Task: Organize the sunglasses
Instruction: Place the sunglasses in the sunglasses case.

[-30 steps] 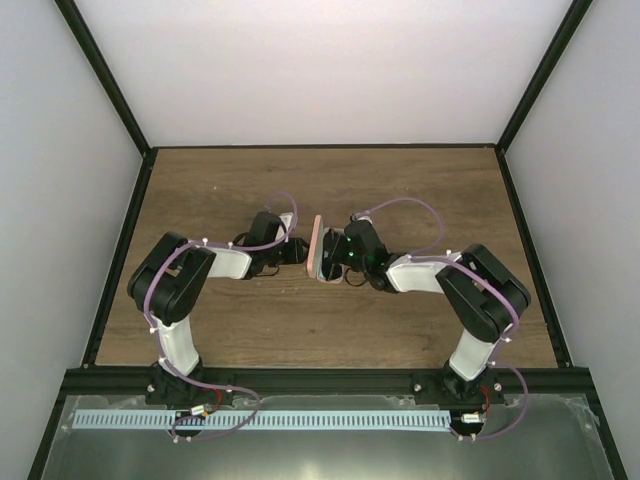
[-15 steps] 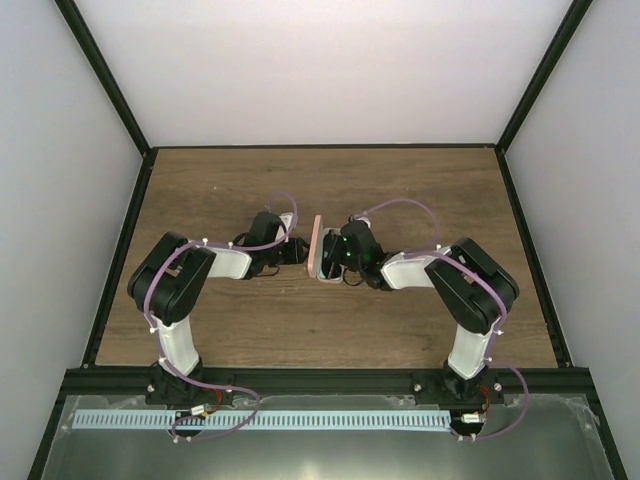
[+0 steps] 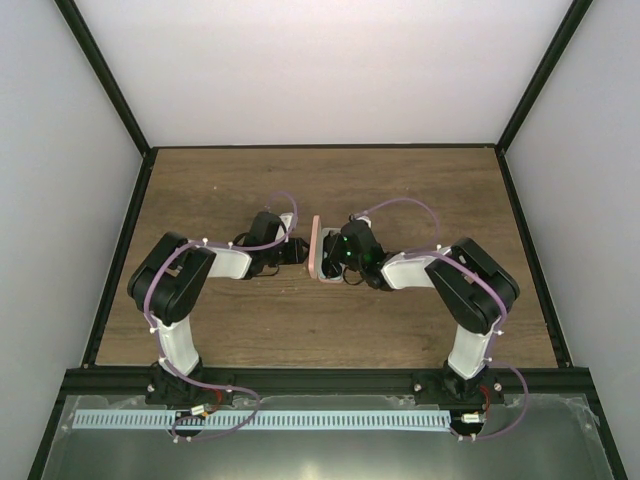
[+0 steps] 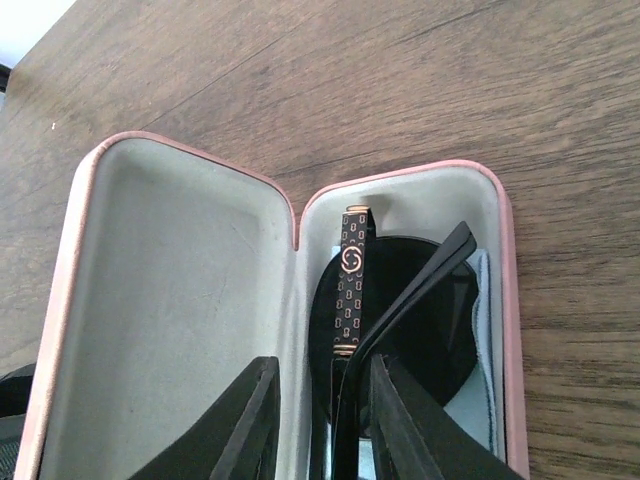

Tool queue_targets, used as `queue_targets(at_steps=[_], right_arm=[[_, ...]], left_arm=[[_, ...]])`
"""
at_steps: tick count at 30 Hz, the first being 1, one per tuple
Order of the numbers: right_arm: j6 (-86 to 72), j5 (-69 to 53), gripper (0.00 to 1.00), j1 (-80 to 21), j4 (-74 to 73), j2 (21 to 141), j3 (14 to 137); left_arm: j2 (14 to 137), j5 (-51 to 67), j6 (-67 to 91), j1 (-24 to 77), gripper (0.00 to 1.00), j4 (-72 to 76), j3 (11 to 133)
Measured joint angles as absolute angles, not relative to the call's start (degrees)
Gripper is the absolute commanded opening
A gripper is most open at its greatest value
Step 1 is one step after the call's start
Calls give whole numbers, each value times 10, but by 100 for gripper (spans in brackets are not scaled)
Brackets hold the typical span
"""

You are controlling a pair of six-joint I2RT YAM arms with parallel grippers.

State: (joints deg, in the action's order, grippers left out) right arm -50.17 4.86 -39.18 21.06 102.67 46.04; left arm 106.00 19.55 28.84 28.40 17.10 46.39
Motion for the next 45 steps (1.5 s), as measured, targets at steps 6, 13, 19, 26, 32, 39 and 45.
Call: queue_targets(at_steps=[6,13,19,26,32,39,45], right_arm=[[-496,45,30,-392,211,1008,454],[-485,45,30,-392,212,948,430],[-463,-13,21,-392,244,927,399],[-457,-100,19,-386,326,981,382],[-462,-134,17,-377,371,1032,367],[-463,-156,17,-368,395,1041,366],[-456,-163,18,-368,375,999,359]], left_arm=[[1060,194,288,284,35,171,464],[1060,194,288,284,35,171,464],[1060,196,289,284,34,171,464],[1060,196,289,287,34,170,464],[1060,196,289,289,34,170,464],[1060,196,289,289,34,170,464],[1060,195,290,289,34,169,464]])
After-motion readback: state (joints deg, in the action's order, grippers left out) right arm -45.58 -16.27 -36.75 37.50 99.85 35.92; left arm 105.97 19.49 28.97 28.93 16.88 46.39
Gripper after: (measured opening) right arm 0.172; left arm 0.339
